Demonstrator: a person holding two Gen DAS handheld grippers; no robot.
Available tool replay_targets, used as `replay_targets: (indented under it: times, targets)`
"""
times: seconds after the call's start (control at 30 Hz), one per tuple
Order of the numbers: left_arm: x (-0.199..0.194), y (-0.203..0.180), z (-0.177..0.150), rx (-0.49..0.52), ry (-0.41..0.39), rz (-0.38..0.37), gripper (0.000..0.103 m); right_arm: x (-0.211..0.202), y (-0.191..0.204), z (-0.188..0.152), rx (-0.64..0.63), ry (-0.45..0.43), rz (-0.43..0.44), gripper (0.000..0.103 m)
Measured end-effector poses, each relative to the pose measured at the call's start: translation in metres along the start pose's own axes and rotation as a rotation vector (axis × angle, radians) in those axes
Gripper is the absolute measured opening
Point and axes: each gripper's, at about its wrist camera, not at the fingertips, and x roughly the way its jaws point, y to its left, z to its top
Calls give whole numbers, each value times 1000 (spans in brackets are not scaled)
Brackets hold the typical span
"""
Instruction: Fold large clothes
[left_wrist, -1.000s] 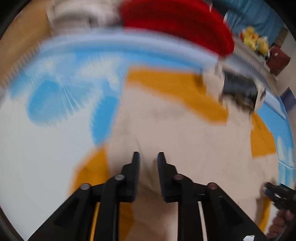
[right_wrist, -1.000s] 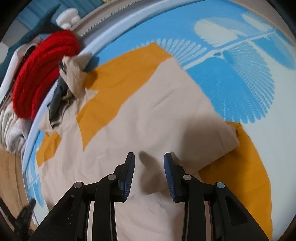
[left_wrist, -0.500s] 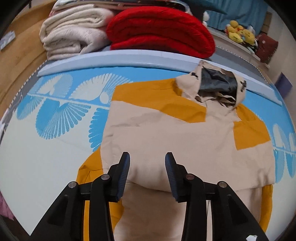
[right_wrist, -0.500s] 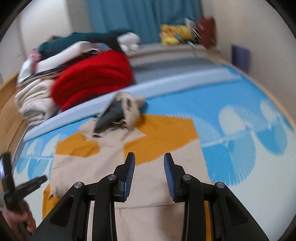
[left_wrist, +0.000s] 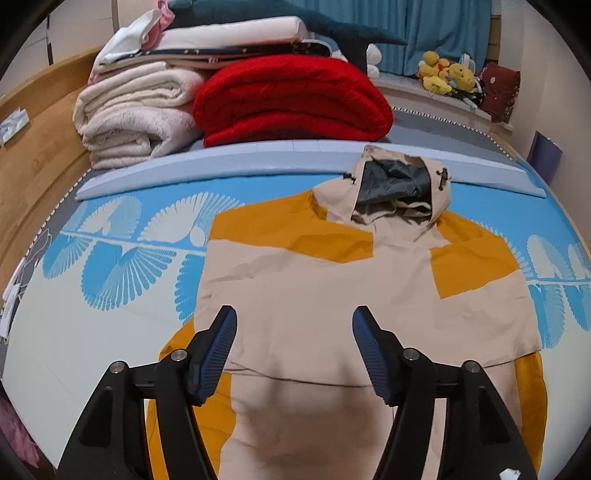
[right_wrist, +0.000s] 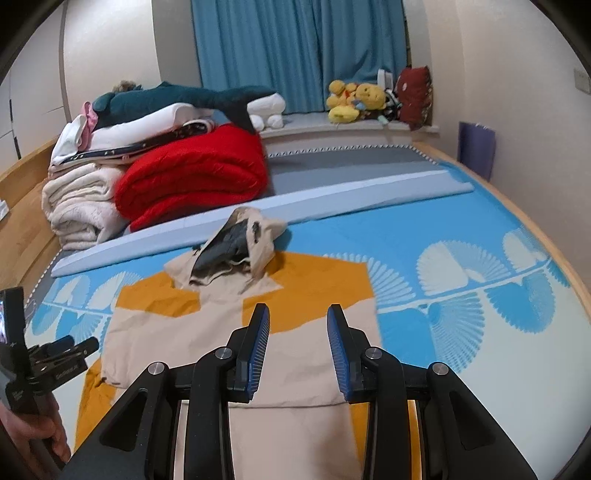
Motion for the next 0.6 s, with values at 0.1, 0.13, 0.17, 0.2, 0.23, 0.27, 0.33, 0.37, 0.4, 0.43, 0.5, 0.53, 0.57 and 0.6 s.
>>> replay_targets:
  times: [0.1,0.13,0.17,0.2,0.23,0.27,0.33,0.37,0.4,0.43,0.5,0.53,0.57,0.6]
  targets:
    - [-5,3,3,-7,-44,-9,63,-2,-4,4,-13,-12,-25,23]
    - [-7,4,4,-9,-54,-10,63,0,-5,5,-22,-8,-34,20]
    - [-7,5,6,-8,-63,-5,63,2,-7,6,-34,-1,-49,19]
    - [-8,7,8,-7,-71,0,63,4,-8,6,-42,4,-62,18]
    - [-7,9,9,-8,-77,-2,63,6,-9,6,-47,8,-71,18]
    - [-5,10,10,-7,-79,0,62,9,-12,6,-58,19,-86,18]
    - [0,13,12,-7,-71,14,60,18,-14,4,-95,57,-100,18]
    - [3,15,12,-13,-68,15,59,23,-15,2,-112,73,-109,18]
    - [5,16,12,-20,-60,11,58,27,-17,0,-120,84,-117,18]
    - [8,18,13,-30,-48,4,57,30,-18,-1,-123,93,-119,18]
    - [12,21,13,-57,-31,-16,53,38,-22,-4,-118,124,-110,20]
    - [12,22,13,-65,-28,-20,48,40,-24,-5,-114,134,-106,20]
    - [13,22,14,-69,-27,-19,45,43,-25,-7,-111,143,-104,20]
    - [13,21,14,-65,-28,-14,45,46,-27,-8,-109,152,-104,20]
